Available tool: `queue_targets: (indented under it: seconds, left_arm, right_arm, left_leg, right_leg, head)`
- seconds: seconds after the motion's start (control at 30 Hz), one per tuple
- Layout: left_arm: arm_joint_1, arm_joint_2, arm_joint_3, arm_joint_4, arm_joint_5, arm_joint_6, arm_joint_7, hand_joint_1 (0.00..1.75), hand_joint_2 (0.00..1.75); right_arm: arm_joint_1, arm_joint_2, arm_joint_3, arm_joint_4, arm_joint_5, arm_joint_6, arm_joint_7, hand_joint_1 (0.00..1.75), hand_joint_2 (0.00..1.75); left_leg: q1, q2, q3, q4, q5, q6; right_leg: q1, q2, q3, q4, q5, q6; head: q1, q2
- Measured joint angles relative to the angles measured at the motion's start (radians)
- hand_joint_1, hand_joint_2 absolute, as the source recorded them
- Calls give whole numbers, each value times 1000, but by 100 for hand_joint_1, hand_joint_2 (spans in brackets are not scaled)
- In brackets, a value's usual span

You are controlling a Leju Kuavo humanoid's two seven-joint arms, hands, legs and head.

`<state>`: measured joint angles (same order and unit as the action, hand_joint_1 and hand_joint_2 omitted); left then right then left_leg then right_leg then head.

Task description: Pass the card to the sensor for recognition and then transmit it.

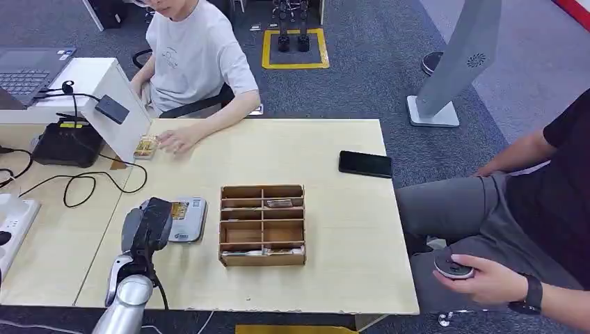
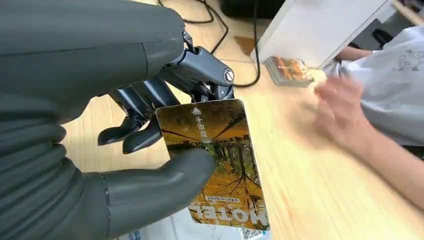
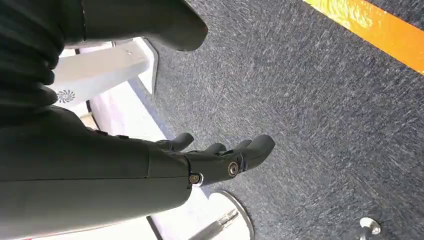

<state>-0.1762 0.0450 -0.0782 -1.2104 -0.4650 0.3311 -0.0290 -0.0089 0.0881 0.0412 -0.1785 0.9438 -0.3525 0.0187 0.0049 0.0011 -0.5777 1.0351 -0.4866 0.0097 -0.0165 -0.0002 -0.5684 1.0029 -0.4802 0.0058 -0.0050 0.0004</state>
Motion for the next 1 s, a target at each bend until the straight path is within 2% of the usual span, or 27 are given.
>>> queue_targets:
  seconds: [0.2, 0.43, 0.57, 0.8, 1.0]
  left_arm:
    - [-19, -32, 0, 50, 10, 19, -14, 175, 175]
    - [-49, -56, -1, 118, -15, 79, -22, 175, 175]
    - [-58, -56, -1, 156, -34, 131, -25, 175, 175]
    - [-71, -54, 1, 196, -63, 180, -33, 175, 175]
    - [-74, -47, 3, 214, -72, 190, -33, 175, 175]
  right_arm:
    - [-2, 0, 0, 0, 9, 2, 3, 0, 175]
    - [-3, 0, 0, 0, 14, 8, 2, 0, 175]
    - [-3, 0, 0, 0, 19, 16, 3, 0, 175]
    - [-4, 0, 0, 0, 27, 17, 3, 0, 175]
    - [-4, 1, 0, 0, 27, 17, 3, 0, 175]
  left_leg:
    - [0, 0, 0, 0, 0, 0]
    - [0, 0, 0, 0, 0, 0]
    - [0, 0, 0, 0, 0, 0]
    - [0, 0, 0, 0, 0, 0]
    - [0, 0, 0, 0, 0, 0]
  right_leg:
    - [0, 0, 0, 0, 0, 0]
    - [0, 0, 0, 0, 0, 0]
    - [0, 0, 0, 0, 0, 0]
    - [0, 0, 0, 0, 0, 0]
    - [0, 0, 0, 0, 0, 0]
  head:
    - [0, 0]
    - [0, 0]
    - [0, 0]
    - [0, 0]
    - [0, 0]
